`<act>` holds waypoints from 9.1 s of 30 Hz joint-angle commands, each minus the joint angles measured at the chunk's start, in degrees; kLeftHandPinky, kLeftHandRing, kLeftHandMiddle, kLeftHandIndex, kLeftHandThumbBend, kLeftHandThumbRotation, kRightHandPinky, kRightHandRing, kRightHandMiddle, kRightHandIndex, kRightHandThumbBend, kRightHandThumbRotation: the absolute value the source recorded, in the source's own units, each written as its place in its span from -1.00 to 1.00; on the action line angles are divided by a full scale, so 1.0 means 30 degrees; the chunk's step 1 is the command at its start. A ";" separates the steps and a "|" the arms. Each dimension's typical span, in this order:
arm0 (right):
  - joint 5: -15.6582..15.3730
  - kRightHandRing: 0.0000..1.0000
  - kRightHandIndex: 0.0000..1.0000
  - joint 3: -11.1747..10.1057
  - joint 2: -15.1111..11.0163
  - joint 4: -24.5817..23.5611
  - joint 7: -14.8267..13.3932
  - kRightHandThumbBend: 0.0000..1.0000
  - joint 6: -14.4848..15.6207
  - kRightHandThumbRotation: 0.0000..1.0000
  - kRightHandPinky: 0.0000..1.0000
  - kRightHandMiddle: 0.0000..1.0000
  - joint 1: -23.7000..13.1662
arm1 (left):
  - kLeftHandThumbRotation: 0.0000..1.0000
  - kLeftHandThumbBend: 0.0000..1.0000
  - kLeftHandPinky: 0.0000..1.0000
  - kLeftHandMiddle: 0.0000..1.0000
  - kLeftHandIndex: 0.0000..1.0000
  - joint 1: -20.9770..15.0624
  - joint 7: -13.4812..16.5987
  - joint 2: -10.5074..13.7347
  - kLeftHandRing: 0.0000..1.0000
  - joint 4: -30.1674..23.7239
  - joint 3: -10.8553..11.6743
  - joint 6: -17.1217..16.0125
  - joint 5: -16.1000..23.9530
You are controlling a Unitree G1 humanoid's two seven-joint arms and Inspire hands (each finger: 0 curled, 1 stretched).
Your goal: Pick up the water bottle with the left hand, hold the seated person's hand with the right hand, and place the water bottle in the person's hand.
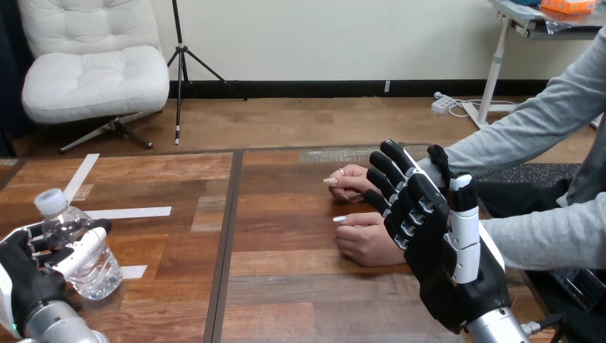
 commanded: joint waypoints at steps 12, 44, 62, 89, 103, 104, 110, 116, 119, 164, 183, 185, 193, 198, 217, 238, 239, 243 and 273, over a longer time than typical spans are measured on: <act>0.0295 0.99 0.93 -0.0025 0.0140 -0.0498 -0.0067 0.64 -0.0155 1.00 1.00 0.95 -0.1108 | -1.00 0.50 -0.21 -0.07 -0.07 0.0187 -0.0242 0.0632 -0.13 -0.2238 -0.1040 -0.1291 0.1266; 0.0154 1.00 0.94 0.0012 0.0145 -0.0230 -0.0090 0.59 -0.0197 1.00 1.00 0.95 -0.1191 | -1.00 0.57 -0.32 -0.11 -0.09 0.2625 -0.2278 0.0249 -0.23 -0.9351 -0.1585 -0.0240 0.1548; 0.0025 0.99 0.94 0.0044 0.0164 -0.0175 -0.0224 0.57 -0.0135 1.00 1.00 0.95 -0.1183 | -1.00 0.58 -0.34 -0.13 -0.11 0.3443 -0.2922 -0.0026 -0.25 -1.1774 -0.1825 0.0362 0.1586; -0.2011 0.98 0.95 -0.0166 -0.1278 0.0901 0.0565 0.54 -0.1667 1.00 0.99 0.96 -0.2074 | -1.00 0.56 -0.35 -0.14 -0.13 0.4220 -0.4178 -0.0188 -0.25 -1.3784 -0.2234 0.1018 0.1840; -0.5682 0.77 0.78 -0.1105 -0.3084 0.4346 -0.0664 0.68 -0.5731 1.00 0.64 0.78 -0.4616 | -1.00 0.57 -0.34 -0.15 -0.13 0.4265 -0.4557 -0.0320 -0.25 -1.3635 -0.2361 0.0710 0.1827; -0.5754 0.75 0.77 -0.1139 -0.3205 0.4640 -0.0676 0.61 -0.5994 1.00 0.60 0.76 -0.4793 | -1.00 0.57 -0.33 -0.15 -0.13 0.4276 -0.4565 -0.0319 -0.24 -1.3638 -0.2374 0.0711 0.1876; -0.6301 0.75 0.77 -0.1327 -0.3995 0.6314 -0.0781 0.49 -0.7313 1.00 0.62 0.76 -0.5788 | -1.00 0.56 -0.32 -0.14 -0.13 0.4315 -0.4678 -0.0396 -0.23 -1.3578 -0.2378 0.0536 0.1838; -0.7029 0.76 0.77 -0.1411 -0.4699 0.7972 -0.1022 0.48 -0.8830 1.00 0.65 0.77 -0.6775 | -1.00 0.56 -0.32 -0.15 -0.14 0.4330 -0.4705 -0.0457 -0.24 -1.3553 -0.2385 0.0489 0.1878; -0.7450 0.76 0.77 -0.1364 -0.5154 0.8555 -0.1058 0.50 -0.9300 1.00 0.66 0.77 -0.7186 | -1.00 0.57 -0.33 -0.15 -0.14 0.4329 -0.4707 -0.0477 -0.24 -1.3574 -0.2395 0.0597 0.1944; -1.5992 0.64 0.73 0.1530 -0.9810 1.8245 -0.4836 0.81 -1.2738 0.83 0.37 0.71 -1.3946 | -1.00 0.52 -0.32 -0.15 -0.14 0.4642 -0.4968 -0.0567 -0.23 -1.4202 -0.2375 0.0651 0.2030; -1.7806 0.65 0.71 0.3242 -1.0498 2.1837 -0.6470 0.88 -1.2986 0.55 0.42 0.70 -1.6245 | -1.00 0.51 -0.32 -0.16 -0.14 0.4724 -0.5164 -0.0578 -0.23 -1.4179 -0.2392 0.0685 0.1973; -1.8013 0.65 0.71 0.3446 -1.0556 2.2098 -0.6513 0.90 -1.2844 0.54 0.43 0.70 -1.6504 | -1.00 0.51 -0.32 -0.16 -0.14 0.4707 -0.5157 -0.0596 -0.23 -1.4199 -0.2404 0.0761 0.1994; -1.8351 0.67 0.73 0.3937 -1.0599 2.3082 -0.6289 0.98 -1.2574 0.51 0.45 0.71 -1.7328 | -1.00 0.50 -0.32 -0.16 -0.14 0.4713 -0.5259 -0.0705 -0.24 -1.4288 -0.2395 0.0913 0.1826; -1.8288 0.67 0.73 0.4137 -1.0587 2.3288 -0.5996 1.00 -1.2524 0.46 0.46 0.71 -1.7625 | -1.00 0.50 -0.32 -0.16 -0.13 0.4722 -0.5288 -0.0702 -0.24 -1.4295 -0.2400 0.0864 0.1851; -1.8560 0.68 0.71 0.5428 -1.0895 2.3809 -0.5060 1.00 -1.1805 0.15 0.48 0.70 -1.8660 | -1.00 0.50 -0.32 -0.15 -0.13 0.4803 -0.5283 -0.0653 -0.24 -1.4499 -0.2371 0.0954 0.2010; -1.9362 0.67 0.71 0.6687 -1.1029 2.4610 -0.4658 1.00 -1.1008 -0.07 0.49 0.70 -1.9806 | -1.00 0.51 -0.33 -0.16 -0.13 0.4846 -0.5307 -0.0666 -0.24 -1.4562 -0.2380 0.1127 0.2084; -1.9378 0.67 0.71 0.6738 -1.1035 2.4633 -0.4641 1.00 -1.0988 -0.08 0.49 0.70 -1.9838 | -1.00 0.51 -0.33 -0.16 -0.13 0.4849 -0.5315 -0.0673 -0.24 -1.4564 -0.2375 0.1114 0.2062; -1.9506 0.67 0.71 0.6983 -1.1023 2.4995 -0.4523 1.00 -1.0852 -0.11 0.48 0.70 -2.0059 | -1.00 0.51 -0.33 -0.16 -0.13 0.4871 -0.5358 -0.0666 -0.24 -1.4617 -0.2380 0.1080 0.2028; -2.0441 0.65 0.72 0.8250 -1.0802 2.6033 -0.4391 1.00 -0.9970 -0.07 0.43 0.71 -2.0620 | -1.00 0.50 -0.32 -0.15 -0.13 0.4906 -0.5455 -0.0680 -0.23 -1.4915 -0.2357 0.1246 0.2033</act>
